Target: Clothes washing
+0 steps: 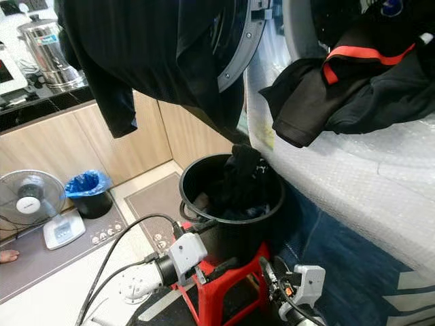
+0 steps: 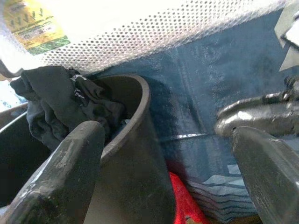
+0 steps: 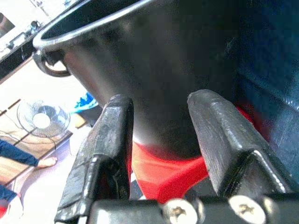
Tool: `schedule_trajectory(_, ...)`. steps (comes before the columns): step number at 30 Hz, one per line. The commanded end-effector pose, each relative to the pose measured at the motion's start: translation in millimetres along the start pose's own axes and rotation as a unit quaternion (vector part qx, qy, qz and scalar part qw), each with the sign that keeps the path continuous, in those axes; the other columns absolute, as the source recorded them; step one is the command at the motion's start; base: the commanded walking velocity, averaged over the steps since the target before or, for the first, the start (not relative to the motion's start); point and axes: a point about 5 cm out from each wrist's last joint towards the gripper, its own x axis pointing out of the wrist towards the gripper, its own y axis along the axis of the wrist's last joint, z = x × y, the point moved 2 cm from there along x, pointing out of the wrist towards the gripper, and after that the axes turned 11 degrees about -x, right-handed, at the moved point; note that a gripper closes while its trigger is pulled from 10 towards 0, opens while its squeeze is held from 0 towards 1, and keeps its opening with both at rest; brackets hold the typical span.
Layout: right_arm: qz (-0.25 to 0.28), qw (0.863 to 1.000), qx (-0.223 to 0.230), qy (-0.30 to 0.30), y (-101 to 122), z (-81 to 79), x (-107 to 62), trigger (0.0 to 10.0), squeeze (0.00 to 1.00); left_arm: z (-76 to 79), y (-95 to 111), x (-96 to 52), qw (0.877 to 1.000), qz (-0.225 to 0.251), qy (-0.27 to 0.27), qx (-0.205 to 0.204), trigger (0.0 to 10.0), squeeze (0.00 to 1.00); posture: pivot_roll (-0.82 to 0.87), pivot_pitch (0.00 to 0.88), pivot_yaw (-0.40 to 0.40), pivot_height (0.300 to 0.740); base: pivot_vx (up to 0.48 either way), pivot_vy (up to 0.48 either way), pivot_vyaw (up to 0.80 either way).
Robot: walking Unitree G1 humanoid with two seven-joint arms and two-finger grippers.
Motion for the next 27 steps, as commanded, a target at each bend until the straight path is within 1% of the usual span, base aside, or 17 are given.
schedule_trajectory(1, 0.003, 1.0, 0.0, 0.005, -1, -2.7, 2.6, 10.0, 0.0, -0.5, -5, -4.6, 1.0, -0.009, 0.002, 0.002, 10.0, 0.0, -0.08, 0.05, 0.092, 0.74, 0.0, 0.0, 0.0)
schedule_trajectory(8, 0.005, 1.0, -0.002, 0.006, -1, -0.6, 3.4, 10.0, 0.0, 4.4, -19, -11.3, 0.999, -0.024, 0.007, -0.021, 10.0, 0.0, -0.09, 0.036, 0.086, 0.74, 0.0, 0.0, 0.0)
schedule_trajectory(14, 0.008, 1.0, -0.002, 0.01, 0, -0.5, 5.1, 10.0, 0.0, 5.9, -29, -16.0, 0.999, -0.038, 0.02, -0.032, 10.0, 0.0, -0.09, 0.026, 0.082, 0.74, 0.0, 0.0, 0.0)
schedule_trajectory(17, 0.006, 1.0, -0.003, 0.01, -1, 0.1, 5.5, 10.0, 0.0, 6.4, -38, -19.7, 0.998, -0.054, 0.024, -0.031, 10.0, 0.0, -0.09, 0.02, 0.081, 0.74, 0.0, 0.0, 0.0)
schedule_trajectory(18, 0.005, 1.0, -0.004, 0.01, -1, 0.2, 5.5, 10.0, 0.0, 6.1, -42, -21.1, 0.997, -0.059, 0.029, -0.04, 10.0, 0.0, -0.09, 0.019, 0.08, 0.74, 0.0, 0.0, 0.0)
schedule_trajectory(19, 0.001, 1.0, -0.004, 0.009, -3, 0.5, 5.3, 10.0, 0.0, 6.2, -50, -24.6, 0.996, -0.076, 0.034, -0.039, 10.0, 0.0, -0.09, 0.016, 0.078, 0.74, 0.0, 0.0, 0.0)
schedule_trajectory(20, 0.001, 1.0, -0.004, 0.009, -3, 0.5, 5.3, 10.0, 0.0, 6.2, -50, -24.6, 0.996, -0.076, 0.034, -0.039, 10.0, 0.0, -0.09, 0.016, 0.078, 0.74, 0.0, 0.0, 0.0)
schedule_trajectory(21, -0.004, 1.0, -0.004, 0.006, -5, 1.1, 4.7, 10.0, 0.0, 6.8, -58, -28.2, 0.994, -0.092, 0.037, -0.037, 10.0, 0.0, -0.08, 0.013, 0.078, 0.74, 0.0, 0.0, 0.0)
schedule_trajectory(23, -0.009, 1.0, -0.005, 0.004, -8, 1.6, 3.9, 10.0, 0.0, 7.7, -66, -31.6, 0.992, -0.109, 0.041, -0.048, 10.0, 0.0, -0.08, 0.01, 0.08, 0.74, 0.0, 0.0, 0.0)
schedule_trajectory(24, -0.009, 1.0, -0.005, 0.004, -8, 1.6, 3.9, 10.0, 0.0, 7.7, -66, -31.6, 0.992, -0.109, 0.041, -0.048, 10.0, 0.0, -0.08, 0.01, 0.08, 0.74, 0.0, 0.0, 0.0)
schedule_trajectory(25, -0.017, 1.0, -0.004, 0.001, -11, 2.2, 2.6, 10.0, 0.0, 9.4, -75, -36.7, 0.989, -0.131, 0.042, -0.049, 10.0, 0.0, -0.08, 0.007, 0.08, 0.74, 0.0, 0.0, 0.0)
schedule_trajectory(26, -0.025, 1.0, -0.005, -0.003, -15, 2.8, 1.1, 10.0, 0.0, 11.4, -84, -41.4, 0.986, -0.15, 0.046, -0.058, 10.0, 0.0, -0.08, 0.004, 0.08, 0.74, 0.0, 0.0, 0.0)
schedule_trajectory(27, -0.025, 1.0, -0.005, -0.003, -15, 2.8, 1.1, 10.0, 0.0, 11.4, -84, -41.4, 0.986, -0.15, 0.046, -0.058, 10.0, 0.0, -0.08, 0.004, 0.08, 0.74, 0.0, 0.0, 0.0)
